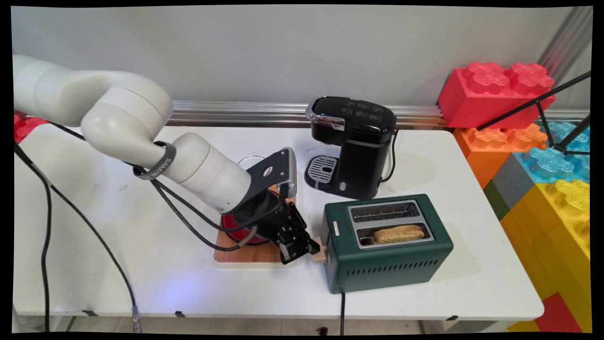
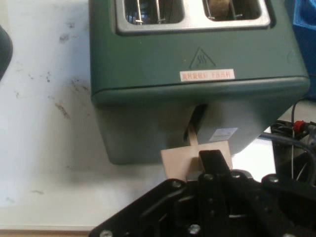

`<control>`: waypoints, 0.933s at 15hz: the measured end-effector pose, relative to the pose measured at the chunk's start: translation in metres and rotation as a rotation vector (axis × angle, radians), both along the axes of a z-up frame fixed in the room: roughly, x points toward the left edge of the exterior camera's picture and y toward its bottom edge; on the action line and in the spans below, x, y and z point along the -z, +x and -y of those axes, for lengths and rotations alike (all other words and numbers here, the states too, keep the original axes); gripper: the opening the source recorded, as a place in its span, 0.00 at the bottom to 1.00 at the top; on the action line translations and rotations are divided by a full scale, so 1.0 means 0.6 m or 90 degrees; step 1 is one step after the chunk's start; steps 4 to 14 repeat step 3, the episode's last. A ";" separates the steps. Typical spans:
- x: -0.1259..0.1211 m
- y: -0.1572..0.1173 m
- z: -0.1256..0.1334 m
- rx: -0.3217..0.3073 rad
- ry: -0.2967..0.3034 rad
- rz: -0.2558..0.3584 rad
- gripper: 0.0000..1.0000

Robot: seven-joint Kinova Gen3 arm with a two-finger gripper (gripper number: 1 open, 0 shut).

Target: Press the toaster switch

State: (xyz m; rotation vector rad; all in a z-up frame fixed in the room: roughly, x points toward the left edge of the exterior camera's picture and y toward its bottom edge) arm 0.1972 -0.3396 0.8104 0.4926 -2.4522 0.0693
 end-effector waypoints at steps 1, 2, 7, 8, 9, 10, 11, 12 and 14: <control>0.002 0.000 0.000 0.000 0.000 0.000 0.00; 0.003 0.000 0.000 0.000 0.001 0.000 0.00; 0.005 0.001 -0.001 0.000 0.001 0.001 0.00; 0.005 0.001 -0.001 0.000 0.001 0.001 0.00; 0.005 0.001 -0.001 0.000 0.001 0.001 0.00; 0.005 0.001 -0.001 0.000 0.001 0.001 0.00; 0.005 0.001 -0.001 0.000 0.001 0.001 0.00; 0.005 0.001 -0.001 0.000 0.001 0.001 0.00; 0.005 0.001 -0.001 0.000 0.001 0.001 0.00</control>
